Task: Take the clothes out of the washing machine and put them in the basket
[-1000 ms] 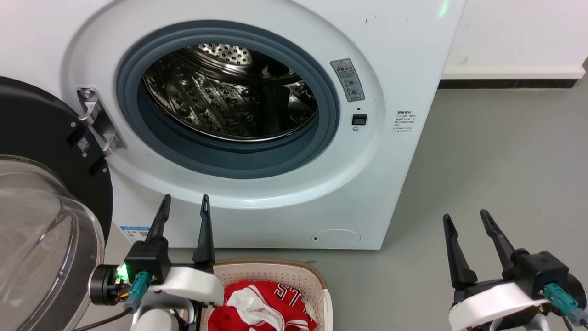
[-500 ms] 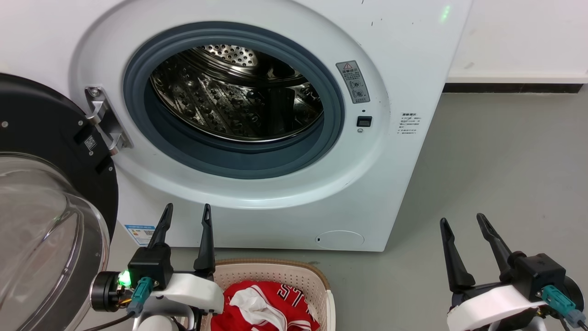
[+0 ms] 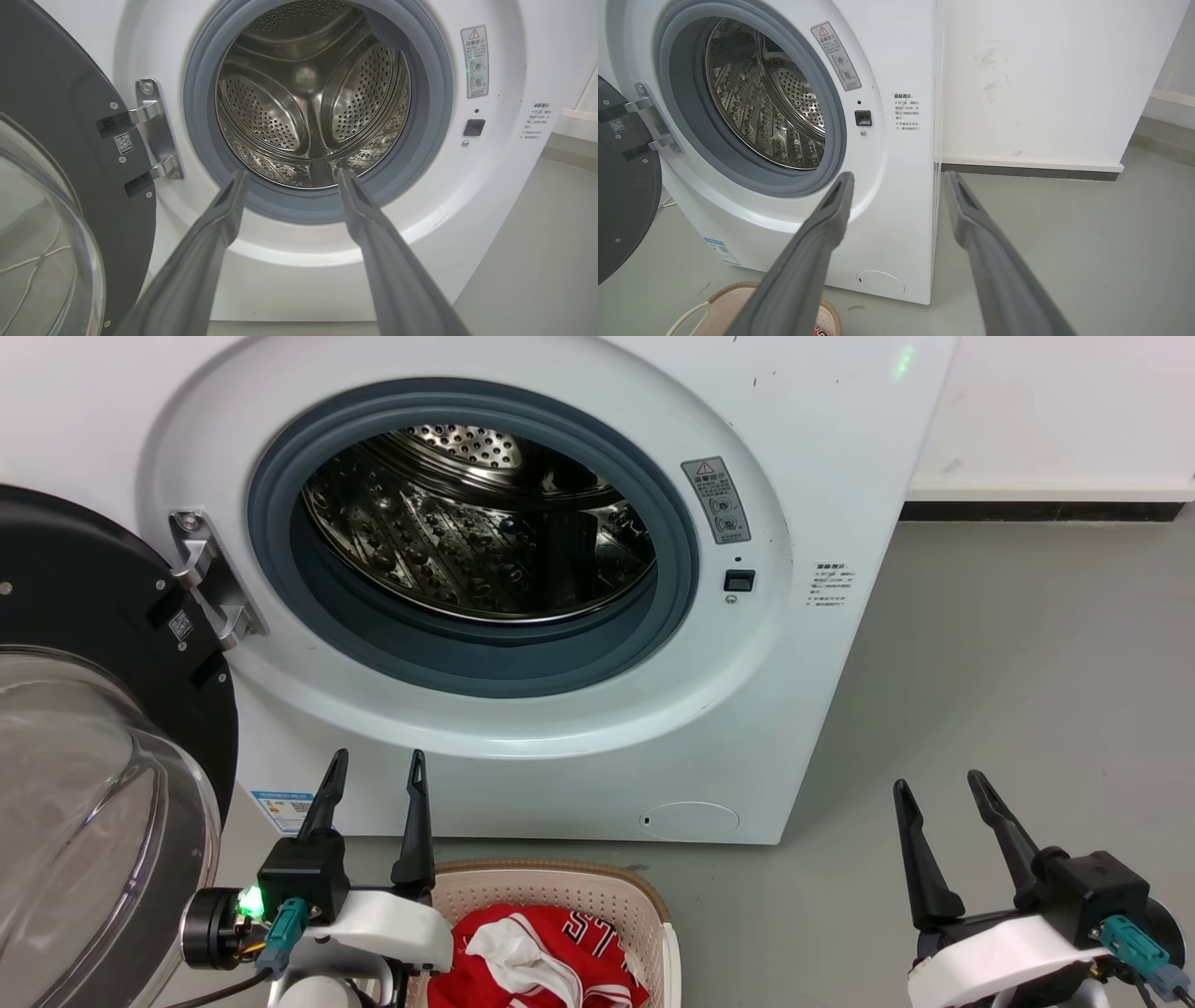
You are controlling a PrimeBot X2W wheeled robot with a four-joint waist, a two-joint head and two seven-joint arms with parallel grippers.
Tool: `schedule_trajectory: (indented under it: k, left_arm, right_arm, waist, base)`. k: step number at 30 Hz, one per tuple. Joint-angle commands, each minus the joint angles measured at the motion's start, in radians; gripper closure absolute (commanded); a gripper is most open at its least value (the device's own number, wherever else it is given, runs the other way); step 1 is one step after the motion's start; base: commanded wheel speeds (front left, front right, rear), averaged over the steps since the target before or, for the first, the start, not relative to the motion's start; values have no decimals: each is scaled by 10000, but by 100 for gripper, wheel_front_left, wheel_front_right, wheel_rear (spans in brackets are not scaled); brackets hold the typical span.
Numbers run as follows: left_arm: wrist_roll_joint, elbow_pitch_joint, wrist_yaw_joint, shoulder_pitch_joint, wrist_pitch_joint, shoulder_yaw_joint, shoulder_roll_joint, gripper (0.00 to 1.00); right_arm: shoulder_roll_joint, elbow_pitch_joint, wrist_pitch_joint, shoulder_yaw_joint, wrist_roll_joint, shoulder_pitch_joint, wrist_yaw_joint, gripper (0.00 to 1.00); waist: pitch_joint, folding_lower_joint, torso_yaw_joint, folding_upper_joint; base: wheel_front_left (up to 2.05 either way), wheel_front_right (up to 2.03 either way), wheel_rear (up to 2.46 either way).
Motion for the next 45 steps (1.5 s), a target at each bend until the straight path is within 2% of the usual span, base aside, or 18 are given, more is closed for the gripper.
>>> schedule_trajectory:
  k: [1, 2, 3, 7, 8, 9, 20, 45]
  left_arm:
    - [-56, -19, 43, 2, -16, -27, 0, 0]
    - [-63, -41, 58, -1, -16, -36, 4, 0]
    - [-61, -70, 44, -12, -18, -47, 16, 100]
    - [-158, 257, -33, 137, 64, 14, -34, 100]
    - [-359, 288, -61, 108, 135, 72, -42, 100]
    - [-978, 324, -143, 73, 318, 198, -65, 100]
    - [-3065, 305, -420, 70, 806, 508, -143, 100]
    - [-6913, 355, -938, -18, 1763, 1136, -296, 100]
  right_arm:
    - [-11, 11, -17, 10, 41, 55, -7, 0]
    - [-11, 22, -23, 7, 49, 44, -7, 0]
    - [-11, 28, -28, 3, 55, 36, -7, 100]
    - [4, 278, -1, 27, 117, 100, 0, 100]
    - [1, 271, 6, 32, 338, 106, 0, 100]
    - [-47, 336, 72, 12, 1041, 49, 0, 100]
    - [-191, 669, 300, -38, 3331, -240, -1, 100]
    - [-340, 1198, 786, -236, 7432, -672, -2, 100]
  waist:
    - [7, 0, -3, -1]
    - [17, 0, -6, -1]
    - [32, 0, -10, -1]
    - [26, 1, -12, -1]
    - [24, 1, -12, -1]
    - [17, 1, -11, -1]
    - [-9, 1, -13, -1]
    - [-66, 0, -17, -1]
  base:
    - [0, 0, 0]
    - [0, 0, 0]
    - [0, 0, 0]
    - [0, 0, 0]
    - [0, 0, 0]
    - [0, 0, 0]
    - [0, 0, 0]
    - [0, 0, 0]
